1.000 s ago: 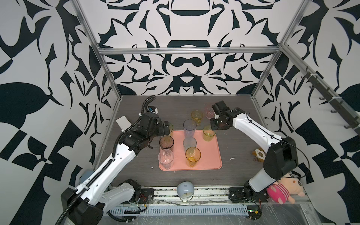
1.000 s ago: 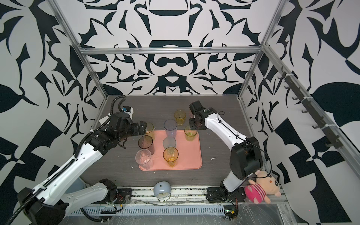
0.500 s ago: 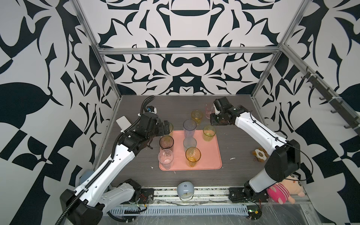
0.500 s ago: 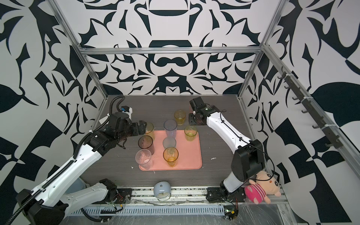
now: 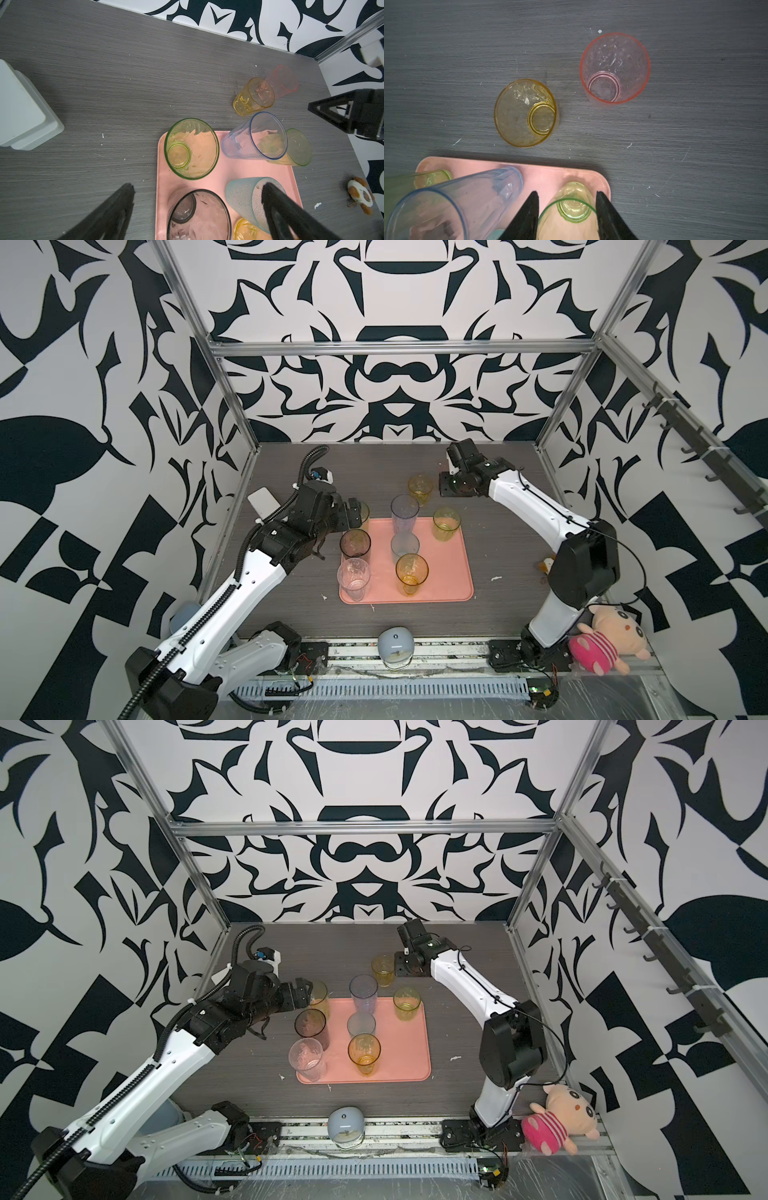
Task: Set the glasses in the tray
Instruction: 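Raise the right gripper and move it to the yellow glass beyond the tray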
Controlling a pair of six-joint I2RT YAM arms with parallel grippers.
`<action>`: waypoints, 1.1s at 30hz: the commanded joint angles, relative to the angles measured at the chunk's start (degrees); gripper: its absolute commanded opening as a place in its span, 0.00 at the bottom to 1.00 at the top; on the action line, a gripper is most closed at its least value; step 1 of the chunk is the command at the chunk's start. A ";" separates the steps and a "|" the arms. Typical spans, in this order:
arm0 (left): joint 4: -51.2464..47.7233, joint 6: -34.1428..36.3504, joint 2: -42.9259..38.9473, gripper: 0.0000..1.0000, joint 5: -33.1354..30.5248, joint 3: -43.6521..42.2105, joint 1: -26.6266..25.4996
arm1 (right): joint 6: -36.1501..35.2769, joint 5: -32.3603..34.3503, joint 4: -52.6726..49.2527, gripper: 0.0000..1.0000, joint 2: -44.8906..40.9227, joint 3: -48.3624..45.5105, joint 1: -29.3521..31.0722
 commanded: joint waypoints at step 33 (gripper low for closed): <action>1.58 2.63 2.86 0.99 -1.41 0.09 0.24 | 1.87 0.38 0.01 0.46 17.86 16.98 -0.12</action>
